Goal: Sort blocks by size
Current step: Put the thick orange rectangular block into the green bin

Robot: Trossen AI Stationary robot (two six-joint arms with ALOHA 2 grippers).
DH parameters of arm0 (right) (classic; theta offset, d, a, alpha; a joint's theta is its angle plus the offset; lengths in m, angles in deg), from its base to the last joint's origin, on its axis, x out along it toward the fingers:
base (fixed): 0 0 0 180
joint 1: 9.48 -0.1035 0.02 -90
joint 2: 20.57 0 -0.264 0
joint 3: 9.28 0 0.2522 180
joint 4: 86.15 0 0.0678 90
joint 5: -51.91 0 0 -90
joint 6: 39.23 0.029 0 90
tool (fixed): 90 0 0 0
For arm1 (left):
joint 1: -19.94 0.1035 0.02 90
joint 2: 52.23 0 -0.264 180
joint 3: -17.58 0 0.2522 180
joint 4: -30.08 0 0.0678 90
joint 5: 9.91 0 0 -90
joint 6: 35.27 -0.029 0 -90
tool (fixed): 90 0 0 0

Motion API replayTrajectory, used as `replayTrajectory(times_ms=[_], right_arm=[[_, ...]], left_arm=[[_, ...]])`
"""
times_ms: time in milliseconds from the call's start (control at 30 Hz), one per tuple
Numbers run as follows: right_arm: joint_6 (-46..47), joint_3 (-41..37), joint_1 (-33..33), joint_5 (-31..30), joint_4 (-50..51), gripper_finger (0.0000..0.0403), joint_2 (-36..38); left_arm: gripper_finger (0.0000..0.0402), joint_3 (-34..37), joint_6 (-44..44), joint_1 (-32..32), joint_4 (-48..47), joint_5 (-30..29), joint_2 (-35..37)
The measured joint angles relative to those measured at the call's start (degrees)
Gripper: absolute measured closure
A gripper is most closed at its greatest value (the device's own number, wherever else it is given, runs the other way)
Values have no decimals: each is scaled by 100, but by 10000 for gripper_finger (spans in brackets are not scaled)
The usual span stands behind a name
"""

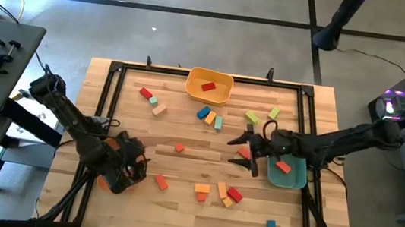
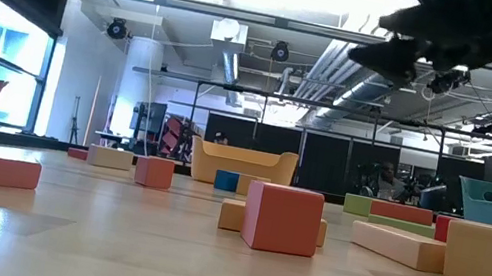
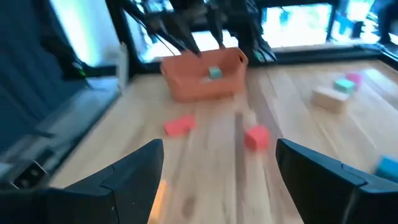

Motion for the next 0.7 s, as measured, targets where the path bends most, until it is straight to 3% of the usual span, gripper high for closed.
replayTrajectory(times_ms=[167, 300, 367, 533, 700], right_arm=[[389, 141, -778, -1327, 1450, 96, 383], [855, 475, -1294, -1968, 2752, 96, 518], [1100, 588, -1436, -2034, 3289, 96, 528], [1955, 650, -1527, -2042, 4212, 96, 523], [2175, 534, -1429, -2541, 4475, 96, 521]], left_arm=[[177, -1, -1824, 73, 1530, -2119, -122], [177, -2, -2838, 321, 2363, -2832, -312], [177, -4, -3013, 507, 2535, -2781, -414], [177, 0, -3288, 1074, 2904, -1700, -840], [177, 0, -4756, 1468, 4849, -563, -1656]])
